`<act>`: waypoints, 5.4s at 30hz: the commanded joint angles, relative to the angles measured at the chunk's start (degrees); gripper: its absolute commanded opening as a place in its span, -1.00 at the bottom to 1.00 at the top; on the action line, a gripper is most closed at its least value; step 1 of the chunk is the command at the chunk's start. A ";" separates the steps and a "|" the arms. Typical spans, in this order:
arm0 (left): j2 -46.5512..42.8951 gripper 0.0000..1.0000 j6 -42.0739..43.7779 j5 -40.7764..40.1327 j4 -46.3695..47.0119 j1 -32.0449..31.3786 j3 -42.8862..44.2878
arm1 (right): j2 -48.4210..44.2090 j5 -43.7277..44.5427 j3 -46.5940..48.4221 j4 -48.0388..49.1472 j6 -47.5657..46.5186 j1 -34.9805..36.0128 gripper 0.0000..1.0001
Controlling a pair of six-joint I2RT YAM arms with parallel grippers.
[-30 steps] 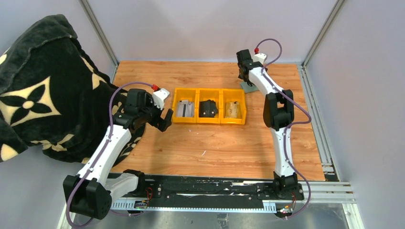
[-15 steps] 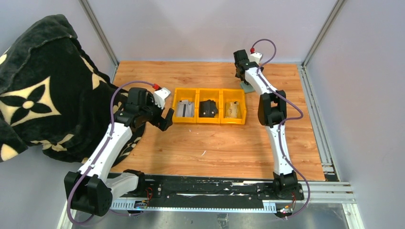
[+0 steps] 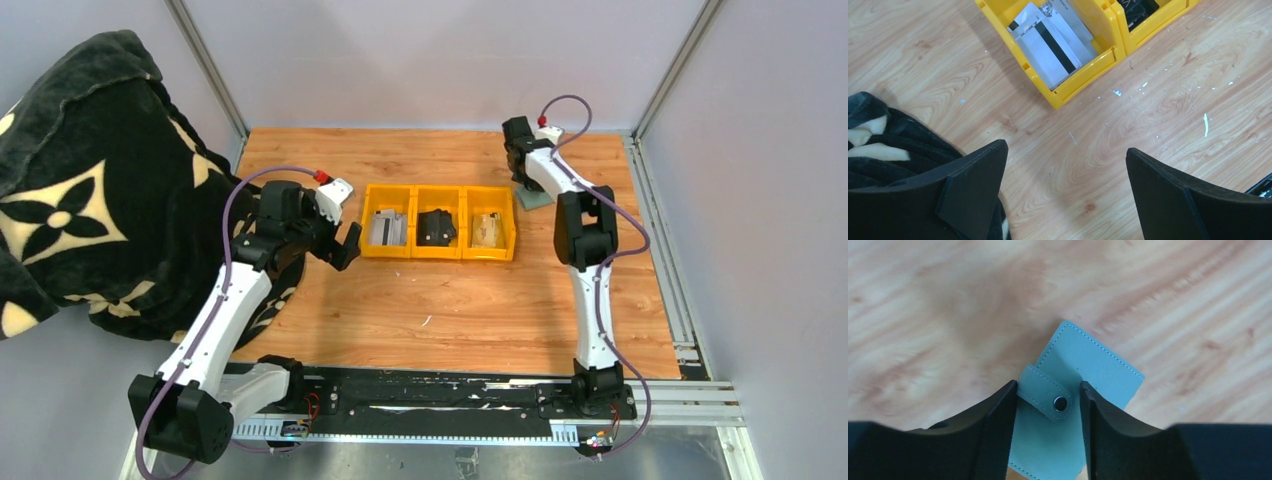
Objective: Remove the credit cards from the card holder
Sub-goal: Pick up the card holder from the center of the board, then open the card holder at the center of the board.
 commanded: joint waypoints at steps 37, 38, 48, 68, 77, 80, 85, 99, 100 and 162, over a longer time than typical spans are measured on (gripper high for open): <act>-19.27 1.00 4.49 3.89 -22.40 -0.47 7.63 | -81.34 -17.08 -81.64 1.10 26.45 27.79 -1.00; -19.26 1.00 4.31 4.14 -22.40 -0.47 8.08 | -81.75 -16.58 -80.63 0.70 27.32 29.27 -1.00; -19.06 1.00 -0.37 14.91 -21.70 -0.47 8.93 | -71.88 -9.69 -57.47 3.18 30.46 42.44 -1.00; -22.98 1.00 -39.37 13.42 -2.40 -0.47 2.42 | -45.56 -8.05 -22.39 15.74 29.51 53.38 -1.00; -23.25 0.57 -41.70 8.50 0.16 -0.47 0.12 | -44.03 -9.27 -21.61 18.05 30.87 54.47 -1.00; -22.73 0.05 -40.43 6.75 0.15 -0.47 0.32 | -44.37 -9.36 -22.51 18.65 31.19 54.87 -1.00; -22.70 -0.40 -40.97 5.99 0.60 -0.47 -0.15 | -45.61 -10.80 -24.45 20.45 31.05 55.23 -0.99; -24.26 -0.80 -26.10 20.24 -4.89 -0.47 4.73 | -66.03 -32.41 -45.23 30.35 9.53 49.81 0.39; -24.36 -0.79 -26.05 21.31 -5.06 -0.47 4.87 | -67.40 -34.93 -45.81 29.88 7.75 49.81 0.40; -28.21 -1.00 -15.04 20.06 -10.60 -0.47 6.15 | -61.94 -49.40 -37.32 38.01 16.75 49.96 -1.00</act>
